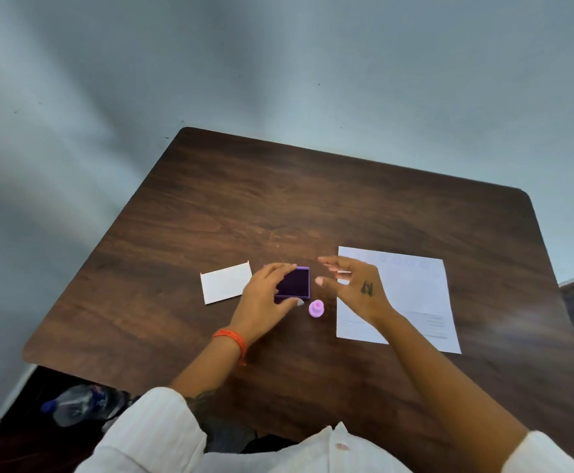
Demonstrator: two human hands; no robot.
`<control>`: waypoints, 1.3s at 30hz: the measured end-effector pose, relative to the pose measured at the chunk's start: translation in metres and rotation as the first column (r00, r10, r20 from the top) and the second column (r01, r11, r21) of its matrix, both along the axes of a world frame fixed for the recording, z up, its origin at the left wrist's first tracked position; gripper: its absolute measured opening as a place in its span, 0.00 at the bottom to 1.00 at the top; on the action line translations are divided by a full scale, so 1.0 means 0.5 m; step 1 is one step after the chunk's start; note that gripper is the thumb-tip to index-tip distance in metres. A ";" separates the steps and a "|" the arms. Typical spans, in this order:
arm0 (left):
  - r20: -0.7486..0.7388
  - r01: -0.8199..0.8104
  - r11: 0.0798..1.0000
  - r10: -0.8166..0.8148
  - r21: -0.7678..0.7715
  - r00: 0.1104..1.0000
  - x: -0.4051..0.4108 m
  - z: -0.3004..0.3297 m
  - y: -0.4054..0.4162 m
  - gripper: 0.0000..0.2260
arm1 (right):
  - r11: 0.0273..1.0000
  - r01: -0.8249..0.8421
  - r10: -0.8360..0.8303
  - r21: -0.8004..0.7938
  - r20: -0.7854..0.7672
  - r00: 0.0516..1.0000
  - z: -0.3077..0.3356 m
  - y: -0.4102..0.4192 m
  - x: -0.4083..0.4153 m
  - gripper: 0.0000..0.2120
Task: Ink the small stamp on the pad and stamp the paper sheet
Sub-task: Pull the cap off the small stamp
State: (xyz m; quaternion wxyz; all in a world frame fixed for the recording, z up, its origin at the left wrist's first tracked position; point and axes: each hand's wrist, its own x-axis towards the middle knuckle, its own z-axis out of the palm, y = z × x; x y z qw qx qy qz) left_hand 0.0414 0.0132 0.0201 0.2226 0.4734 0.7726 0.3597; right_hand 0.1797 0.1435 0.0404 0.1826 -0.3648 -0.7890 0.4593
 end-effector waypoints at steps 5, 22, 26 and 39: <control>0.065 0.013 0.998 -0.009 -0.063 0.998 0.063 -0.026 0.004 0.25 | 0.998 -0.061 0.057 0.024 0.123 0.991 -0.039 -0.038 0.034 0.16; 0.671 -0.190 0.981 0.165 -0.036 0.723 0.083 -0.044 0.015 0.11 | 0.872 0.137 -0.144 -0.470 0.022 0.989 -0.059 -0.040 0.048 0.11; 0.762 -0.215 0.975 0.181 -0.056 0.622 0.086 -0.047 0.017 0.11 | 0.814 0.118 -0.139 -0.569 0.007 0.990 -0.056 -0.039 0.053 0.13; 0.813 -0.202 0.975 0.194 -0.096 0.549 0.082 -0.052 0.010 0.11 | 0.889 0.001 0.005 -0.457 0.012 1.000 -0.047 -0.031 0.059 0.11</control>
